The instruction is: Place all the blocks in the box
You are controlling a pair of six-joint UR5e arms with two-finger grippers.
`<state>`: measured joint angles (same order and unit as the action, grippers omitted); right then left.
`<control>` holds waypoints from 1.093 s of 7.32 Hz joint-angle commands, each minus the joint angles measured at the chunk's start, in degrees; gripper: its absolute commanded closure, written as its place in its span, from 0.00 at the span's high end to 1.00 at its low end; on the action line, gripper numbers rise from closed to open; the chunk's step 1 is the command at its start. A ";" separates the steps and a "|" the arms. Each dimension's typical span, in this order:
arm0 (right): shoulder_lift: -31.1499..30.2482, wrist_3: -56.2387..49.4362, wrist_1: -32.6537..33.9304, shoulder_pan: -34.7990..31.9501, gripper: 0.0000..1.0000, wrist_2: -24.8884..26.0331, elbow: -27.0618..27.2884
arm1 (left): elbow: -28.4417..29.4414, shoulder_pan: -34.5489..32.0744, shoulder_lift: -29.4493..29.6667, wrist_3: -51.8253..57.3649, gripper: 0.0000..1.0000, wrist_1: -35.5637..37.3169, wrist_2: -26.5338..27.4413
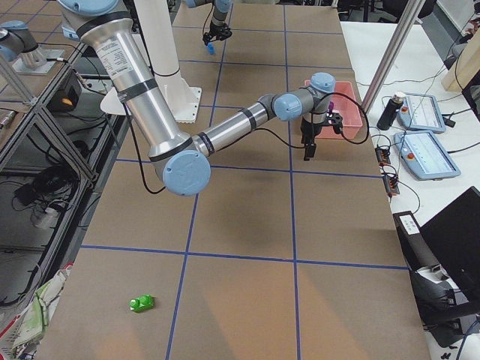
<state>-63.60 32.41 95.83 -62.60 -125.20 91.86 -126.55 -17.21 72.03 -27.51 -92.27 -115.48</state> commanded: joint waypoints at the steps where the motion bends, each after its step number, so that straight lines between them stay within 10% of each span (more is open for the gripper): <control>1: -5.81 -1.39 0.67 -1.12 1.00 -1.96 3.23 | 0.69 1.56 -0.22 0.00 1.00 -0.01 0.00; 8: -24.80 -22.82 0.58 -7.80 1.00 -1.98 7.37 | 4.91 3.49 0.57 -0.17 1.00 -0.72 0.08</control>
<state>-86.16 12.79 96.45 -69.25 -127.28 99.38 -122.08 -14.34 72.43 -27.54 -92.93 -115.40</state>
